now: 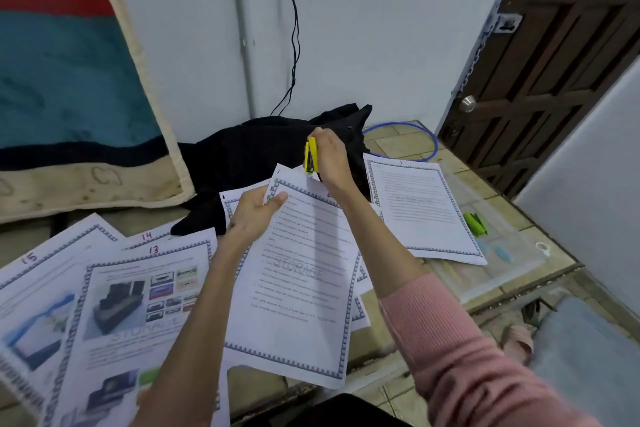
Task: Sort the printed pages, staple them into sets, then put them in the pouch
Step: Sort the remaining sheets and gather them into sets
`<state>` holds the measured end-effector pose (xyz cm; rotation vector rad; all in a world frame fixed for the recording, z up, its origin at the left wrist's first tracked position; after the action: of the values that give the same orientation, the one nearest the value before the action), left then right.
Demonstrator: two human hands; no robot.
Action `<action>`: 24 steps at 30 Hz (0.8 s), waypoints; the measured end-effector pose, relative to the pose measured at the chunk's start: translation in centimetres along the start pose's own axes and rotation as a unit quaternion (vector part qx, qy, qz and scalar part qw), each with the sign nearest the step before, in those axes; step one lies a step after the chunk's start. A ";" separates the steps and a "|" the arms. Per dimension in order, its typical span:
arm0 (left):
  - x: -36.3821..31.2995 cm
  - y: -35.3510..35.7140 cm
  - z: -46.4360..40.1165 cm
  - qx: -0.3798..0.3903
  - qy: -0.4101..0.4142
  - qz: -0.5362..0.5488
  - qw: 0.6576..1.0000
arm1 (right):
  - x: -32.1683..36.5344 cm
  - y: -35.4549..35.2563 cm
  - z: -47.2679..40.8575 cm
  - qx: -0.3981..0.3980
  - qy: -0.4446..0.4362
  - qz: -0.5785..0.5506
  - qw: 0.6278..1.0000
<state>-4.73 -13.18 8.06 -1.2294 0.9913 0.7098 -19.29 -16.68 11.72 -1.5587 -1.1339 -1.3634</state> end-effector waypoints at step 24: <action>-0.1 -0.1 -0.2 0.004 0.013 -0.010 1.000 | -0.6 3.3 0.4 -0.029 -0.079 0.044 0.995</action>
<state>-4.71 -13.35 8.15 -1.2426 1.0011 0.6747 -16.09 -17.45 11.10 -1.7637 -1.1145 -1.2419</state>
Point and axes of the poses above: each hand's wrist, its own z-axis away from the middle knuckle, its own y-axis out of the palm, x = y × z, the point moved 1 cm from there along -z, towards the middle knuckle, and after that the axes turned 8 degrees about -z, right-handed, at the moved point
